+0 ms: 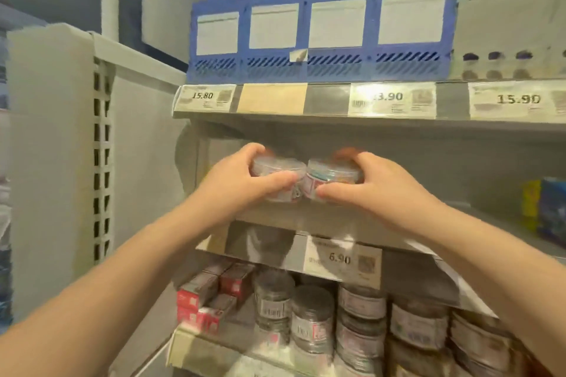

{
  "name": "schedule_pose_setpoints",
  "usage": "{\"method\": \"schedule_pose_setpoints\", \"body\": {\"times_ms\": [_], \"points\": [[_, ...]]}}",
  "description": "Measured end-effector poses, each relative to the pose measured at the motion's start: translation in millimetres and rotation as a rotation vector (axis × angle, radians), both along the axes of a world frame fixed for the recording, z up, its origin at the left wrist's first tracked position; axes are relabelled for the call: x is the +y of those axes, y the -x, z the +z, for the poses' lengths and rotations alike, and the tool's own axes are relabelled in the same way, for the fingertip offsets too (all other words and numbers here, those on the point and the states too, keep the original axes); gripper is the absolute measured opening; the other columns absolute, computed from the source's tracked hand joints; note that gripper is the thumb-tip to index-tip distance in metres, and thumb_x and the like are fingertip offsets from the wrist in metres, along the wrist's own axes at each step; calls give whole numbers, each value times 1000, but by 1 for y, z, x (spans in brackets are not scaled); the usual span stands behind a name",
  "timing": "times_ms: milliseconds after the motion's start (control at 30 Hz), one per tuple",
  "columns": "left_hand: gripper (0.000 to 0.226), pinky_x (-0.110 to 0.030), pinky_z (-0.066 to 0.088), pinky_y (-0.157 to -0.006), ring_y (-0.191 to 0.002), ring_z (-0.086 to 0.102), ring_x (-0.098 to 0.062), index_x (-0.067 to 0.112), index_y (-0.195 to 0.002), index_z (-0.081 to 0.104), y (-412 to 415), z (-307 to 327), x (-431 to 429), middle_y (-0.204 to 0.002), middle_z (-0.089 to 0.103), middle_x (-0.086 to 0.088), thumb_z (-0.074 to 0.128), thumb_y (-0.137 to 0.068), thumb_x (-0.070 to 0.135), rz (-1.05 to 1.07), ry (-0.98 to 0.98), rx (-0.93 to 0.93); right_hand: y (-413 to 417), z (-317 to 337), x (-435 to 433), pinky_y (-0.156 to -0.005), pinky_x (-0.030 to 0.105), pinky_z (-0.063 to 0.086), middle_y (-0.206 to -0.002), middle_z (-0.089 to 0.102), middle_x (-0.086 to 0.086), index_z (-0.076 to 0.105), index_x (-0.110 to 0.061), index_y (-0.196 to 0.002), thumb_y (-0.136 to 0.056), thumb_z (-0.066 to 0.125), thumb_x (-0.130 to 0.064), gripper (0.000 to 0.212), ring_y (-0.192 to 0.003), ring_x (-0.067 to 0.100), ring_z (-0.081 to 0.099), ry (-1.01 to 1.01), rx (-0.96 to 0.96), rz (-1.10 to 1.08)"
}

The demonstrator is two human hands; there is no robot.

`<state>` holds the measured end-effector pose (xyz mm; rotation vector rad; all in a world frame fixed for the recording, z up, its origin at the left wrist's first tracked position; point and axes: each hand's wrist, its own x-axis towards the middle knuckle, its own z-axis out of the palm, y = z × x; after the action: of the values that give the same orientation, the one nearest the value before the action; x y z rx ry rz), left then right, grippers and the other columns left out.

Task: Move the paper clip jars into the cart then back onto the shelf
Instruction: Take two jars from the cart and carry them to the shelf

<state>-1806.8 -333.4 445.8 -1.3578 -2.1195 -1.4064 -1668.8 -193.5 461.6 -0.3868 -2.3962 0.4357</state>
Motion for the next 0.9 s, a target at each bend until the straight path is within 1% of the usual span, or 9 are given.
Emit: {"method": "schedule_pose_setpoints", "body": {"times_ms": [67,200,267,367,467,567,700,833,900], "points": [[59,-25,44,-78,-98,56,-11,21,-115,53,16,3,6,-112,59,7,65,-70,56,77,31,16,18,12,7,-73,24,38,-113,55,-6,40,-28,-136,-72,64,-55,73,-97,12,50,-7,-98,-33],[45,-29,45,-75,-89,56,-15,18,-98,57,39,3,18,-99,62,4,68,-71,52,198,76,30,50,20,18,-68,13,44,-104,55,-9,47,-29,-120,-80,69,-37,47,-87,6,53,155,-239,75],[44,-27,45,-71,-87,56,-14,27,-94,55,44,1,23,-92,61,8,61,-63,59,218,83,58,66,18,22,-73,21,49,-105,60,-5,53,-23,-110,-82,69,-32,34,-93,12,58,134,-338,59],[44,-22,40,-60,-81,51,-11,34,-91,50,43,-4,24,-85,55,14,51,-59,64,293,82,119,88,13,30,-76,27,45,-108,64,0,57,-19,-117,-76,72,-35,46,-101,19,59,28,-398,24],[71,-23,35,-69,-95,52,-13,28,-110,57,42,-9,22,-104,59,8,42,-53,67,393,119,217,103,6,37,-88,25,38,-120,55,-4,46,-24,-134,-77,73,-40,65,-112,16,50,70,-463,32],[78,-22,33,-74,-95,48,-11,26,-121,54,41,-7,16,-104,53,8,45,-59,72,441,109,252,113,3,43,-95,26,38,-124,49,-4,37,-24,-140,-76,75,-38,76,-114,16,48,130,-443,49],[70,-22,32,-73,-88,42,-10,27,-123,53,43,-6,11,-103,51,7,49,-63,64,475,120,260,122,-4,49,-67,15,38,-115,53,-2,36,-21,-139,-77,75,-29,74,-97,13,49,85,-338,42],[68,-21,31,-72,-86,39,-8,29,-120,52,42,-6,8,-95,42,12,50,-63,65,479,119,238,128,-16,55,-72,23,38,-108,52,-2,35,-20,-136,-79,72,-31,69,-97,15,51,52,-295,18],[69,-21,30,-72,-85,39,-8,30,-120,53,41,-6,8,-89,39,13,51,-61,66,474,115,228,132,-19,57,-67,24,39,-105,54,0,41,-17,-124,-80,72,-32,56,-94,16,51,54,-279,1]]}}
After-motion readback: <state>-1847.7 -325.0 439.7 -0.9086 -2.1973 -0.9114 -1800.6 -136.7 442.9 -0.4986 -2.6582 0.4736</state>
